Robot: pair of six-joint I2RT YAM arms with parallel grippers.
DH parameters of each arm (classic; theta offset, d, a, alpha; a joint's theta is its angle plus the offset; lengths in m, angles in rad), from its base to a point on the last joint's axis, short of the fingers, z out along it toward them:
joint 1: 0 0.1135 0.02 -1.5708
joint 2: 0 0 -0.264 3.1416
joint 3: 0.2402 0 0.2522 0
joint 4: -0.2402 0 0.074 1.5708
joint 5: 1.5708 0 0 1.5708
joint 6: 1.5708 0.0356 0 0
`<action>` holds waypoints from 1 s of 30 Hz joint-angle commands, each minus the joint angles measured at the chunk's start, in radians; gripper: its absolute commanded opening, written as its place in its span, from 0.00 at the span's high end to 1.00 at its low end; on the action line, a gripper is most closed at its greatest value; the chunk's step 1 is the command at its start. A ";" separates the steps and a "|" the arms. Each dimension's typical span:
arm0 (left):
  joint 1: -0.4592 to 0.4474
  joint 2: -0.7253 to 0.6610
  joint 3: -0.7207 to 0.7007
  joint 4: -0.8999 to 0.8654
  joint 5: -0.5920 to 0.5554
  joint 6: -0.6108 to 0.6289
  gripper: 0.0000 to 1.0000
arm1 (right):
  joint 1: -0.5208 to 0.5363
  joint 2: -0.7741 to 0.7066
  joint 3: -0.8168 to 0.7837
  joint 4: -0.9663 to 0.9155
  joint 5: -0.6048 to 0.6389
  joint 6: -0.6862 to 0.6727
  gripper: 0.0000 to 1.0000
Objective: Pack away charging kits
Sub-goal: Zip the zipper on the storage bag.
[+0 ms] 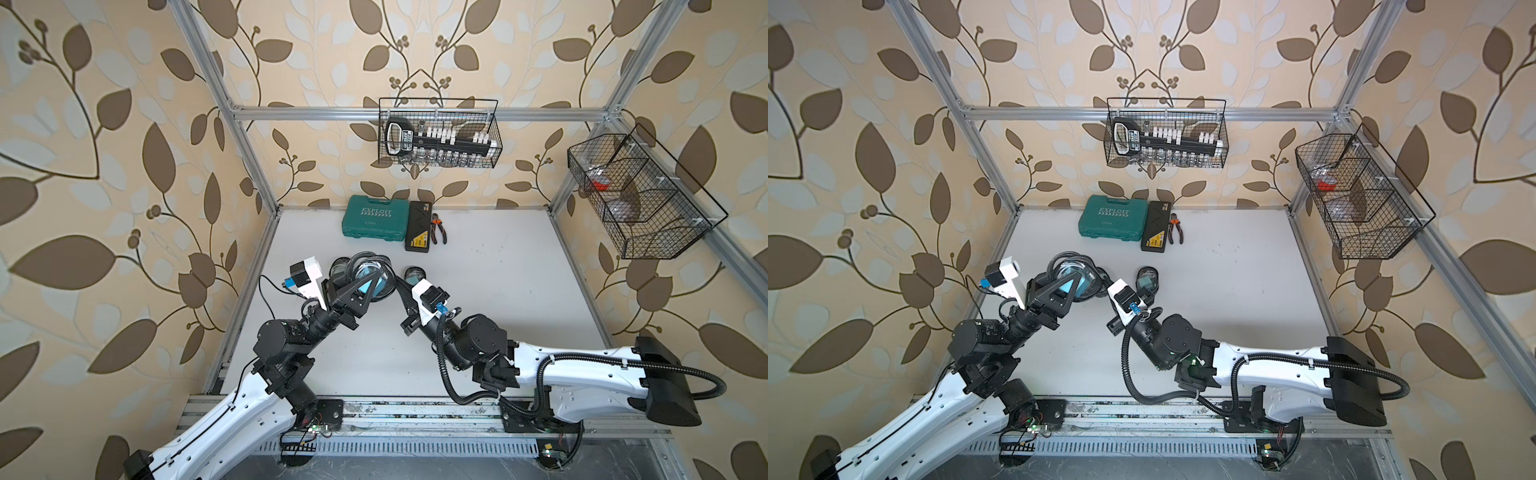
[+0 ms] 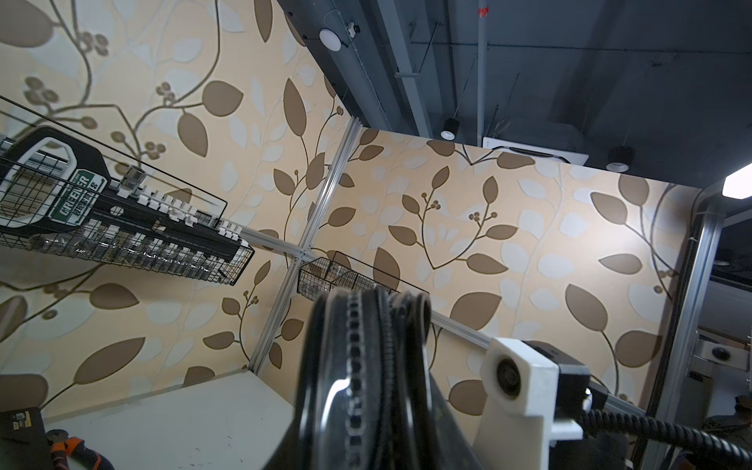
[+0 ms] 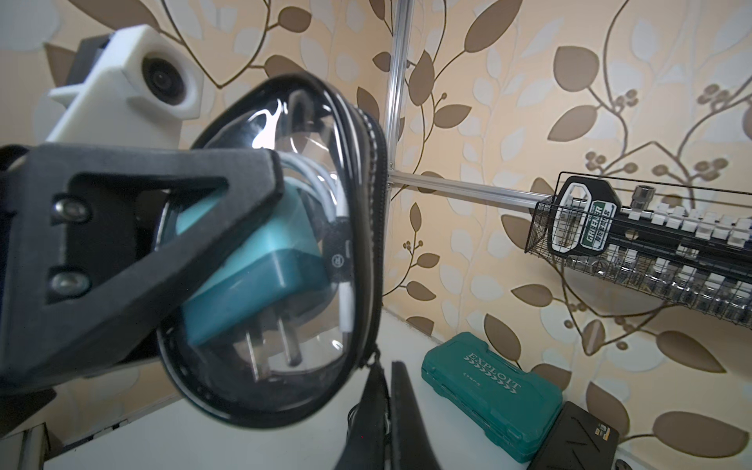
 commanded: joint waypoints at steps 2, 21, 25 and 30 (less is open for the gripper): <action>-0.004 0.011 0.055 -0.005 0.091 0.008 1.00 | -0.054 -0.065 0.043 -0.073 -0.046 -0.024 1.00; -0.004 0.123 0.223 -0.542 0.323 0.166 1.00 | -0.162 -0.209 0.147 -0.381 -0.234 -0.127 1.00; -0.004 0.169 0.264 -0.620 0.424 0.197 1.00 | -0.163 -0.191 0.197 -0.411 -0.231 -0.159 1.00; -0.004 0.221 0.284 -0.700 0.455 0.238 1.00 | -0.166 -0.186 0.246 -0.446 -0.243 -0.166 1.00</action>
